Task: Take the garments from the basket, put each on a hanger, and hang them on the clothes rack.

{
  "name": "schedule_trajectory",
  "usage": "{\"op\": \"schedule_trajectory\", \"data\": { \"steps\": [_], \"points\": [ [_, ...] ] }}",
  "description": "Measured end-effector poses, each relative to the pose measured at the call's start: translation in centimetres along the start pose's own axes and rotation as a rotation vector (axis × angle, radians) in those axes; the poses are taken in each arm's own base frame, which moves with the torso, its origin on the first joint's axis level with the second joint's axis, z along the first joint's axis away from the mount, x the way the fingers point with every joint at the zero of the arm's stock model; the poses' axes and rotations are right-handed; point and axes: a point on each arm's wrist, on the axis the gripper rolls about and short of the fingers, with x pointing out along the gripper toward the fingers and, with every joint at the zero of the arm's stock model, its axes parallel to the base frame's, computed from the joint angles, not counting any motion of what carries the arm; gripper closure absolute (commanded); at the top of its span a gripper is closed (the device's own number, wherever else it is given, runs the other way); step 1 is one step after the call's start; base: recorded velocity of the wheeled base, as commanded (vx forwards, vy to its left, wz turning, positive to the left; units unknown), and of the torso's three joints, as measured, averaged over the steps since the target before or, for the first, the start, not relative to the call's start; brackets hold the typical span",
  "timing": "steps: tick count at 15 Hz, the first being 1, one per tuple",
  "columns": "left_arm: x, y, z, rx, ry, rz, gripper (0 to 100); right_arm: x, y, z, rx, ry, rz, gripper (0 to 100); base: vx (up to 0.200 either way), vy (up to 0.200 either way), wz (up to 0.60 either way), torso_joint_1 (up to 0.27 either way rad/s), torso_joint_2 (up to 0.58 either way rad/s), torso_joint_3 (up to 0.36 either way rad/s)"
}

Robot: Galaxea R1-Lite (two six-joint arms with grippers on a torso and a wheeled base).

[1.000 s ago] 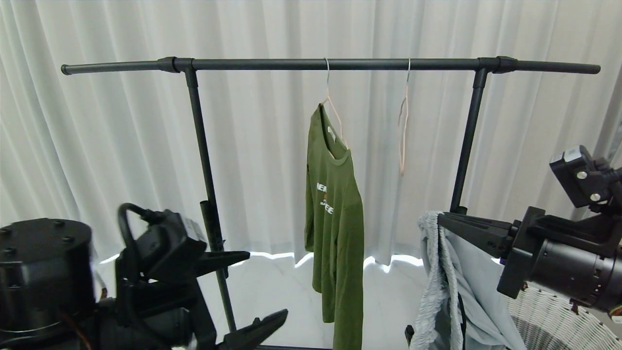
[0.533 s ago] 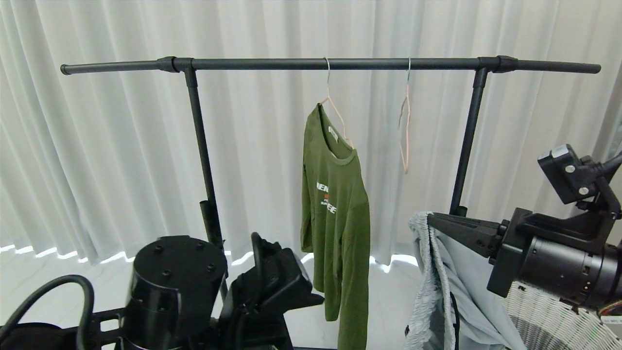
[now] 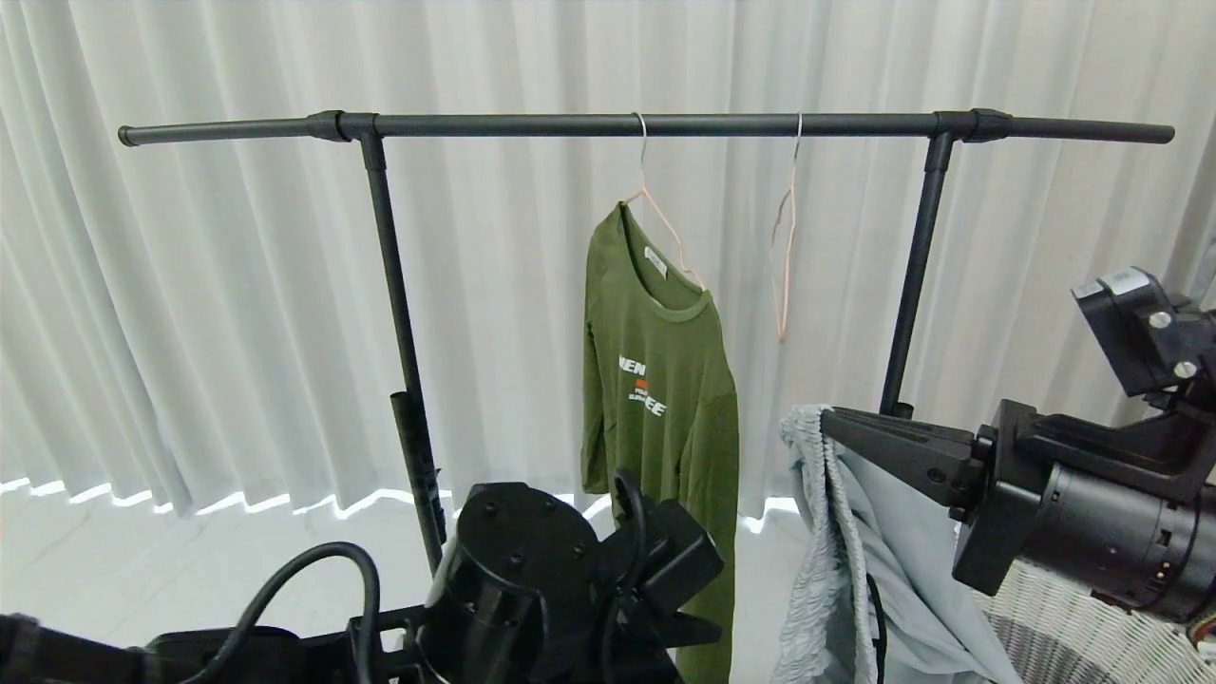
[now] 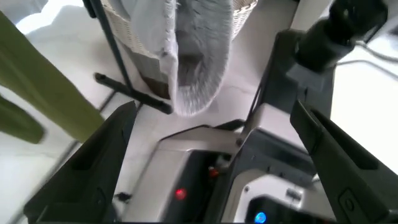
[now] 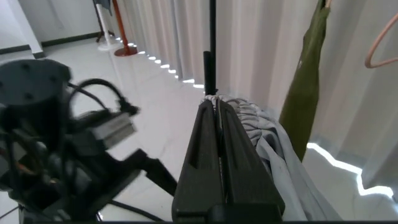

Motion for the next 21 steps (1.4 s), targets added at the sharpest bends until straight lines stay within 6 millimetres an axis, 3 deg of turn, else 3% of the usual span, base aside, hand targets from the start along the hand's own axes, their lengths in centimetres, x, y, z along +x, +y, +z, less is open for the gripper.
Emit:
{"op": "schedule_trajectory", "data": {
  "steps": [6,11,20,21],
  "points": [
    [4.0,4.1,-1.2,-0.055,-0.092,0.146,0,-0.2,0.5,0.2,-0.004,-0.011,0.021,100,0.0,0.0,0.0,0.0,0.0,0.0],
    [4.9,4.7,-4.6,-0.073,0.003,0.18,0,-0.5,0.7,0.5,-0.008,-0.023,0.029,100,0.0,0.0,0.0,0.0,0.0,0.0],
    [6.7,5.5,-5.7,0.018,-0.053,0.265,0,-0.3,1.3,0.8,-0.007,-0.032,0.061,100,0.0,0.0,0.0,0.0,0.0,0.0],
    [6.8,5.5,-6.1,0.031,-0.041,0.268,100,-0.3,1.3,0.8,-0.007,-0.033,0.063,100,0.0,0.0,0.0,0.0,0.0,0.0]
  ]
}}
